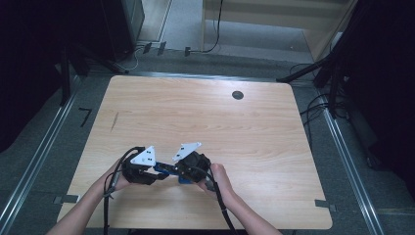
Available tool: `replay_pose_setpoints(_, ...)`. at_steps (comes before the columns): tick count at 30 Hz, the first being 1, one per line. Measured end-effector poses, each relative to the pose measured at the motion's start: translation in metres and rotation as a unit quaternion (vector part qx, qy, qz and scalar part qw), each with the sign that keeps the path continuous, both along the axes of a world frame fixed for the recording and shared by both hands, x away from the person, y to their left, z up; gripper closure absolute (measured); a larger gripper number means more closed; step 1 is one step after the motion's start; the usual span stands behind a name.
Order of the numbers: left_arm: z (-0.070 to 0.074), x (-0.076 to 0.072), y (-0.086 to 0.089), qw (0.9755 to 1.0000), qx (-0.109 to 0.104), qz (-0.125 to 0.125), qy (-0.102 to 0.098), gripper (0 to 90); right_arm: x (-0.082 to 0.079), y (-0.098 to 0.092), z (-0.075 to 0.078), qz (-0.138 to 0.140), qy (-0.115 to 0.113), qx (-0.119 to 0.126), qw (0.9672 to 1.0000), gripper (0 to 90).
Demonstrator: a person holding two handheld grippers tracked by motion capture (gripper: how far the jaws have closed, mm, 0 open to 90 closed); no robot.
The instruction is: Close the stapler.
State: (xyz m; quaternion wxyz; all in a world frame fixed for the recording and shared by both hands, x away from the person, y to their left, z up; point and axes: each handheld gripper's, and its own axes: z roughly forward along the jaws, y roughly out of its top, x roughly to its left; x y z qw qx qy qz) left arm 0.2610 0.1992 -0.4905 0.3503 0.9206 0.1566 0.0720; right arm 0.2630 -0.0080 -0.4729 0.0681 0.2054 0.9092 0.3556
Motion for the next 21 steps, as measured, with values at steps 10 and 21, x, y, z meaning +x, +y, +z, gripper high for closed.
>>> replay_pose_setpoints(10, -0.005, -0.001, -0.011, 0.9997, -0.025, 0.001, -0.007, 64.7, 0.000, -0.010, 0.001, -0.010, 0.003, 0.009, 0.9999, 83.8)
replay_pose_setpoints(21, -0.004, -0.003, -0.020, 0.9986, -0.052, -0.001, -0.011, 67.1, 0.000, -0.018, 0.002, -0.020, 0.006, 0.015, 0.9997, 83.7)
